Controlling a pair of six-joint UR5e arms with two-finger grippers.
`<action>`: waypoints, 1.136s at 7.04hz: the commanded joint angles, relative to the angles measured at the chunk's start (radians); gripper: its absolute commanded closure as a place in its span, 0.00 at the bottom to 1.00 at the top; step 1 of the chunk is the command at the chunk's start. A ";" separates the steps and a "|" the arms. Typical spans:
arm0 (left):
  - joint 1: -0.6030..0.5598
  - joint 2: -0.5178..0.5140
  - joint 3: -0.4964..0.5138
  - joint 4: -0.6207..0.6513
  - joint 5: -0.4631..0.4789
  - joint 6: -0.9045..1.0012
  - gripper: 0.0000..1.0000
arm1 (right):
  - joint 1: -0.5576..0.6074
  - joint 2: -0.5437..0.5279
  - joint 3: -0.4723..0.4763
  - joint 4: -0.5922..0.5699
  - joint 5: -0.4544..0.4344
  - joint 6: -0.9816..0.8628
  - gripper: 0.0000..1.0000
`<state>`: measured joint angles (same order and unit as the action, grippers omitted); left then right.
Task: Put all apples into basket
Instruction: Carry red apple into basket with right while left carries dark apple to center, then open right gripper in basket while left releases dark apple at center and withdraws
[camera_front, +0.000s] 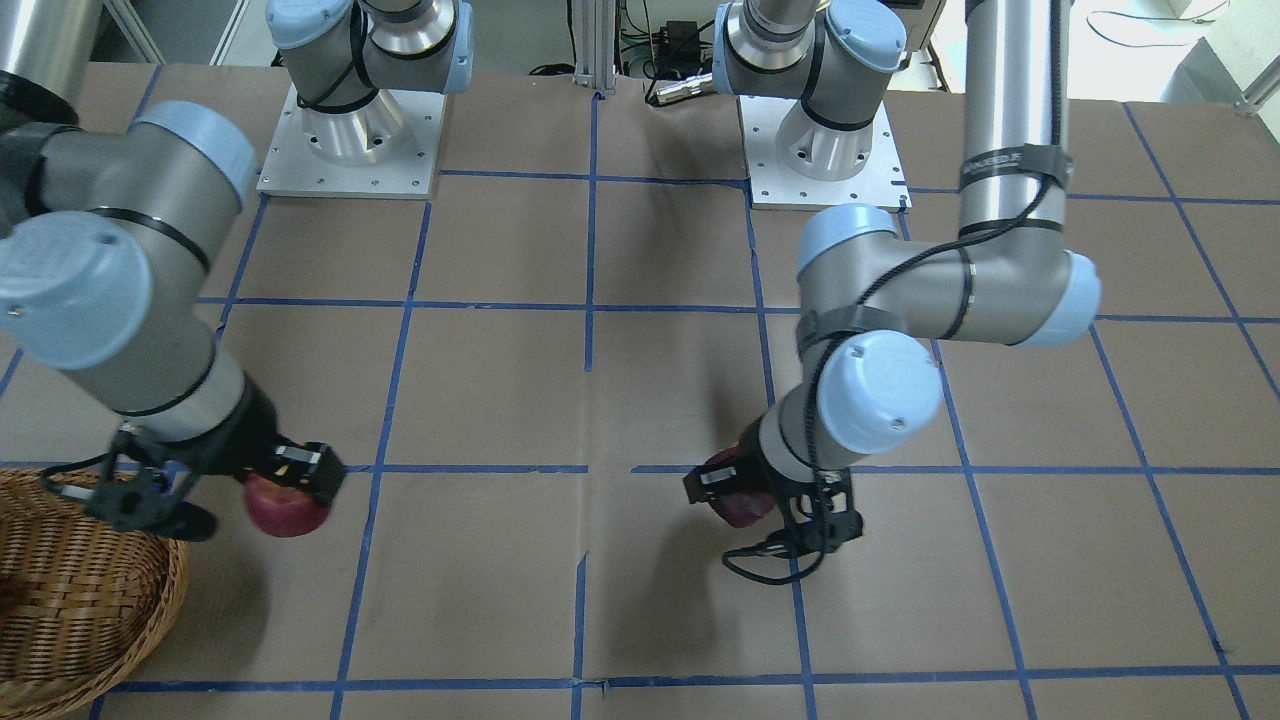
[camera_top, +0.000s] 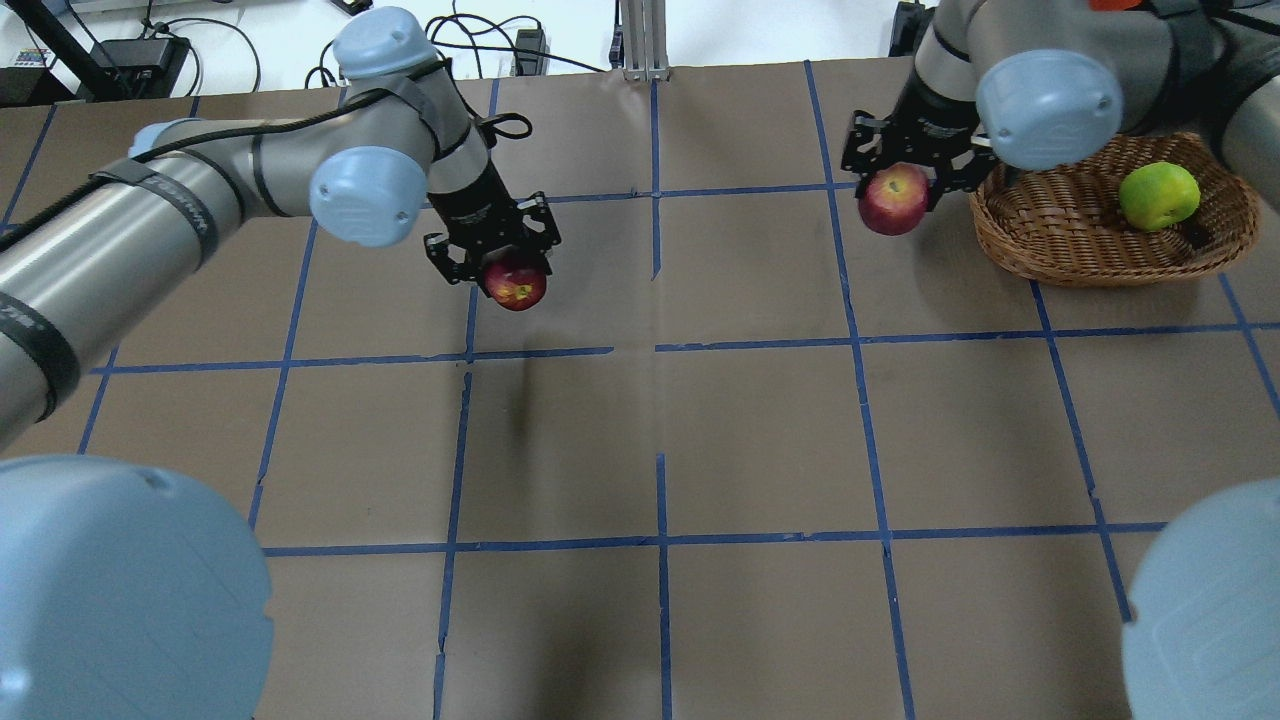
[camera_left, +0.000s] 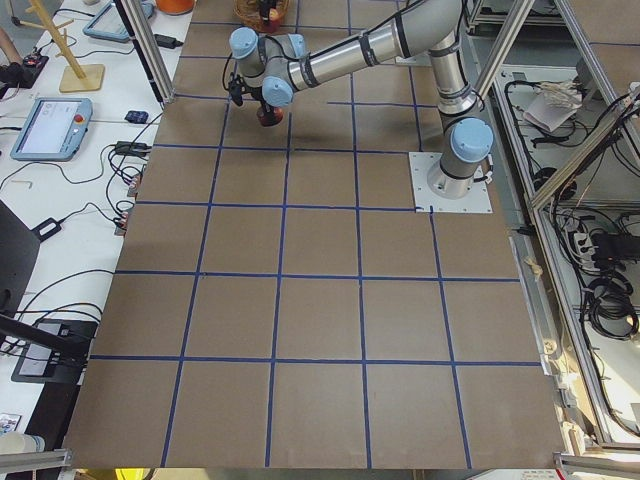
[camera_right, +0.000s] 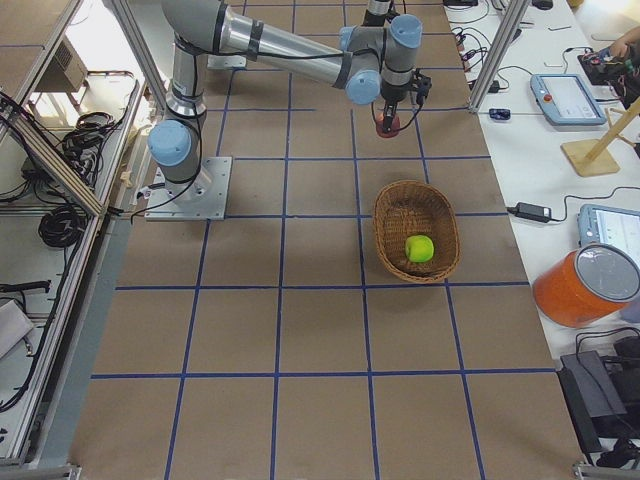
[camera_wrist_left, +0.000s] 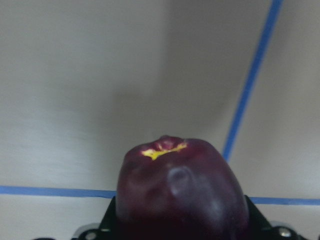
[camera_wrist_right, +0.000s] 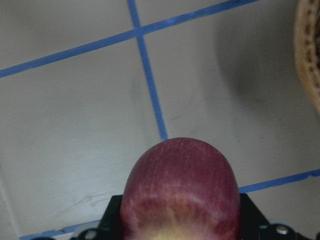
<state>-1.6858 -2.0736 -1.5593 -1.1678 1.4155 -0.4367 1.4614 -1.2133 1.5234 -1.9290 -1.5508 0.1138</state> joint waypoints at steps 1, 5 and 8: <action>-0.164 -0.029 -0.100 0.239 0.003 -0.204 0.56 | -0.212 0.024 0.001 -0.059 -0.052 -0.275 1.00; -0.193 0.015 -0.133 0.248 -0.027 -0.258 0.00 | -0.317 0.182 -0.005 -0.293 -0.055 -0.414 1.00; -0.100 0.174 -0.007 -0.147 -0.038 -0.144 0.00 | -0.319 0.204 0.001 -0.335 -0.051 -0.407 0.12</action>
<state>-1.8220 -1.9687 -1.6269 -1.1479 1.3763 -0.6569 1.1433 -1.0143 1.5229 -2.2556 -1.6037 -0.2936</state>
